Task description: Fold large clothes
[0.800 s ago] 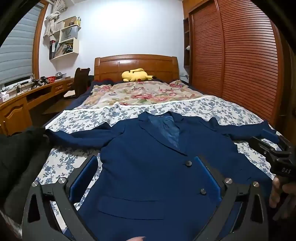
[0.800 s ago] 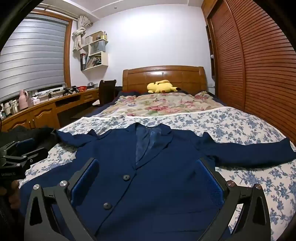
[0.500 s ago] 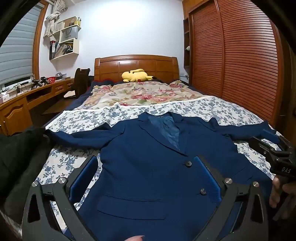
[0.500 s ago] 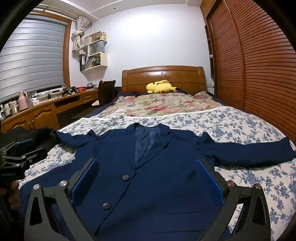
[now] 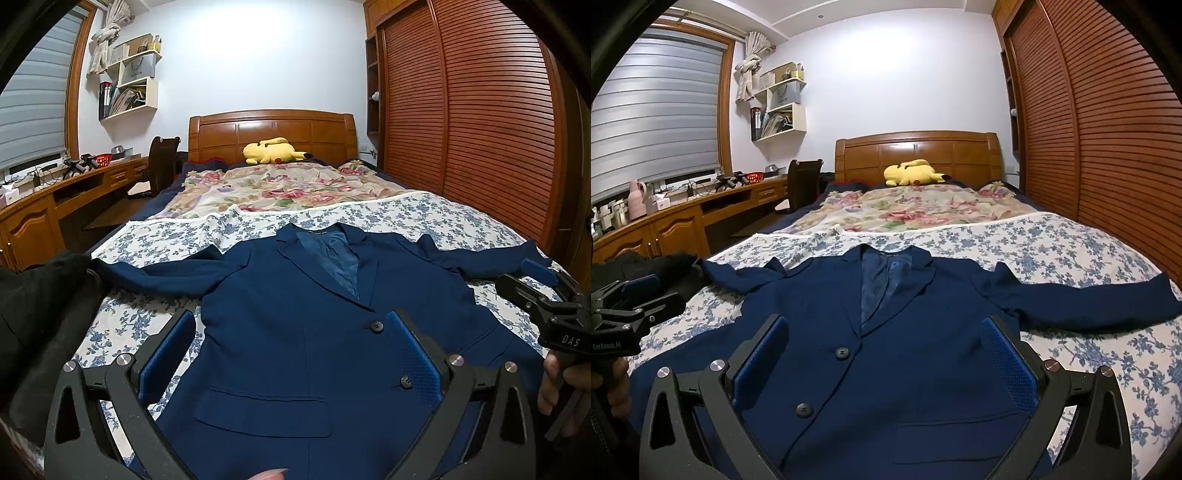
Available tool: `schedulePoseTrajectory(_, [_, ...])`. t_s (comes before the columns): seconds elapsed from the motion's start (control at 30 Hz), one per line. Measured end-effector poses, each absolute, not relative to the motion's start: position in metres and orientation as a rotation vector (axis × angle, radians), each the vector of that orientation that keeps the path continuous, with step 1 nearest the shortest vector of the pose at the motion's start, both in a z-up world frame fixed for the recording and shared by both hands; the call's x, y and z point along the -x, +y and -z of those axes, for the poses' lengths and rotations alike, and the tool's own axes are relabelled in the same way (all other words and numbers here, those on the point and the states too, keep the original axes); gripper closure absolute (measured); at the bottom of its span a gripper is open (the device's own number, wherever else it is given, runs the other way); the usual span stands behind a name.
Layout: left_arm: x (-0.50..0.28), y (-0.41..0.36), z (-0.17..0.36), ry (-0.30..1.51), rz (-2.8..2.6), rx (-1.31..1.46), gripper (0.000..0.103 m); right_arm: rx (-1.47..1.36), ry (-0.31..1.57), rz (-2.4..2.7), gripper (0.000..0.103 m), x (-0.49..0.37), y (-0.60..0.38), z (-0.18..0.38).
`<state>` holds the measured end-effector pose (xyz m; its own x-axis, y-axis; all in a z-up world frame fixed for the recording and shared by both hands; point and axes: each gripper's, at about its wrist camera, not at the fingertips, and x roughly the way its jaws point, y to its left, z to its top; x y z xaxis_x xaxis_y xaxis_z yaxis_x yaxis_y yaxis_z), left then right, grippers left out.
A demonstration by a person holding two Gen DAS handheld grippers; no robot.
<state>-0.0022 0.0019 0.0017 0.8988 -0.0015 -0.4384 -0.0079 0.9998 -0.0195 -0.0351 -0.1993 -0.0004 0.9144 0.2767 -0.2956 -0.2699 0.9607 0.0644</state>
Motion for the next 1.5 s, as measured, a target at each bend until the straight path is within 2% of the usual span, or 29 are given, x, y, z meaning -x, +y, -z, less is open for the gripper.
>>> schedulePoseTrajectory(1.5, [0.0045,0.0053,-0.0086,0.442,-0.008,0.019,0.0,-0.025,0.306,-0.277,0.0,0.0347,-0.2004,0.0005])
